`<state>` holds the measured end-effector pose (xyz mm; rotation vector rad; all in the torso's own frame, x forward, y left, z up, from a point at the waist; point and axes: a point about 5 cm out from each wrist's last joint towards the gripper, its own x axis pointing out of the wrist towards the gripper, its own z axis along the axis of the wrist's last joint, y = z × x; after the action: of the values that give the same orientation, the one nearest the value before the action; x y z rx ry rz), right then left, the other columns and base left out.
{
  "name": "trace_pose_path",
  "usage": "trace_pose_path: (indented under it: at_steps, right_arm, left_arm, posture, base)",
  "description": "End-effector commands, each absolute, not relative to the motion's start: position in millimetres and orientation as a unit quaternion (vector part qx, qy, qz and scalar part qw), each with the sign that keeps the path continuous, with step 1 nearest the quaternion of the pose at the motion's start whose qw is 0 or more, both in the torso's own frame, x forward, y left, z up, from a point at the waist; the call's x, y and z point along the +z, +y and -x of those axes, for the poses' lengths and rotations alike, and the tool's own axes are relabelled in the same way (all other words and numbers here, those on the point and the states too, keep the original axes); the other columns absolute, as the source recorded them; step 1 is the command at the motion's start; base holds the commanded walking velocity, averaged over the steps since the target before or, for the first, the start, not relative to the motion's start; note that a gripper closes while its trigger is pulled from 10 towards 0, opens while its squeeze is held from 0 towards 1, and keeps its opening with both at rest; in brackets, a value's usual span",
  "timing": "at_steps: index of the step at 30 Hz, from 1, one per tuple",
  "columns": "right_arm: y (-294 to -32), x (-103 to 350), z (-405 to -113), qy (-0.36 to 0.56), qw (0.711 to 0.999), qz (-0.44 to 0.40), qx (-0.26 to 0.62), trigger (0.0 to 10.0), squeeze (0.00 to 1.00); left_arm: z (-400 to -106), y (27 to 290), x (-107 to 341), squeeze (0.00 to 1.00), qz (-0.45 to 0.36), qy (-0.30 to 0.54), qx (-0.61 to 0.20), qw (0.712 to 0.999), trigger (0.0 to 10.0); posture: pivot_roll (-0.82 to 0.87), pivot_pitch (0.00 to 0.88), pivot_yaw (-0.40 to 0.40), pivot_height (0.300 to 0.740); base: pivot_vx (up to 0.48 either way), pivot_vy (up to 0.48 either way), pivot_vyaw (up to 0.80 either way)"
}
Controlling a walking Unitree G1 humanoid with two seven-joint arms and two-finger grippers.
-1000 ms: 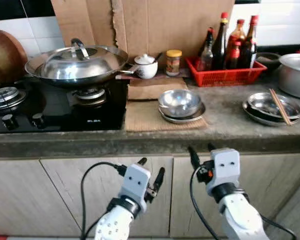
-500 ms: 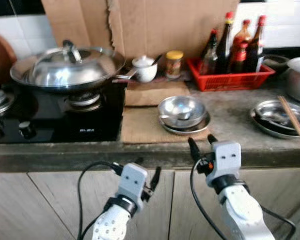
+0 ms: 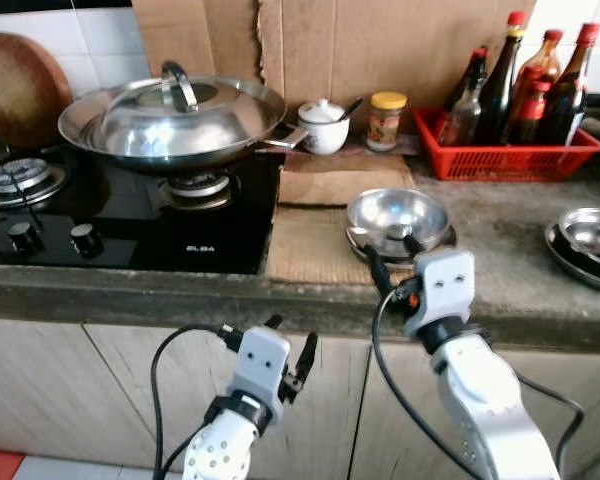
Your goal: Kitchen organization
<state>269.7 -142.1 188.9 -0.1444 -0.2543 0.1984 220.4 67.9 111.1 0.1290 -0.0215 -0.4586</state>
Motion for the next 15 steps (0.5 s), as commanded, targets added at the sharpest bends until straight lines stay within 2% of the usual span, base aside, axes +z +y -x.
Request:
trace_pose_path:
  at_steps: [1, 2, 3, 6, 7, 8, 9, 15]
  right_arm:
    - [-141.8, 195.1, -275.5, -0.141, 0.981, 0.085, 0.107, 10.0, 0.08]
    - [-142.2, 196.5, -276.9, -0.144, 0.980, 0.090, 0.107, 10.0, 0.08]
    - [-141.6, 200.3, -280.2, -0.152, 0.976, 0.102, 0.115, 10.0, 1.00]
    - [-139.2, 204.9, -285.6, -0.159, 0.972, 0.118, 0.122, 10.0, 1.00]
    - [-136.6, 207.7, -289.1, -0.163, 0.970, 0.124, 0.128, 10.0, 0.80]
    - [-135.5, 208.7, -290.1, -0.165, 0.970, 0.125, 0.131, 10.0, 0.80]
    - [-132.8, 210.7, -292.1, -0.168, 0.968, 0.128, 0.137, 10.0, 0.00]
    - [-118.0, 216.7, -304.1, -0.170, 0.959, 0.146, 0.174, 10.0, 0.00]
  left_arm:
    - [-220.8, 69.5, 115.1, 0.00, -0.065, -0.017, -0.223, 0.972, 10.0]
    - [-220.6, 69.5, 115.1, 0.00, -0.065, -0.017, -0.223, 0.972, 10.0]
    - [-220.0, 69.2, 115.3, 0.00, -0.064, -0.017, -0.224, 0.972, 10.0]
    - [-219.5, 69.0, 116.4, 0.00, -0.063, -0.019, -0.224, 0.972, 10.0]
    - [-219.3, 68.8, 117.1, 0.00, -0.062, -0.020, -0.225, 0.972, 10.0]
    - [-219.3, 68.7, 117.3, 0.00, -0.062, -0.021, -0.225, 0.972, 10.0]
    - [-219.1, 68.6, 117.8, 0.00, -0.061, -0.021, -0.225, 0.972, 10.0]
    - [-217.6, 68.9, 119.6, 0.00, -0.055, -0.023, -0.224, 0.973, 10.0]
  posture:
    - [-0.04, 0.000, -0.009, 0.740]
    - [-0.04, 0.000, -0.009, 0.740]
    - [-0.03, 0.000, -0.009, 0.740]
    - [-0.03, 0.000, -0.012, 0.740]
    - [-0.03, 0.004, -0.014, 0.740]
    - [-0.03, 0.004, -0.014, 0.740]
    - [-0.03, 0.007, -0.015, 0.740]
    - [-0.02, 0.017, -0.018, 0.740]
  base:
    - [0.000, 0.000, 0.00]
    - [0.000, 0.000, 0.00]
    - [0.000, 0.000, 0.00]
    - [0.000, 0.000, 0.00]
    - [0.000, 0.000, 0.00]
    - [0.000, 0.000, 0.00]
    - [0.000, 0.000, 0.00]
    - [0.000, 0.000, 0.00]
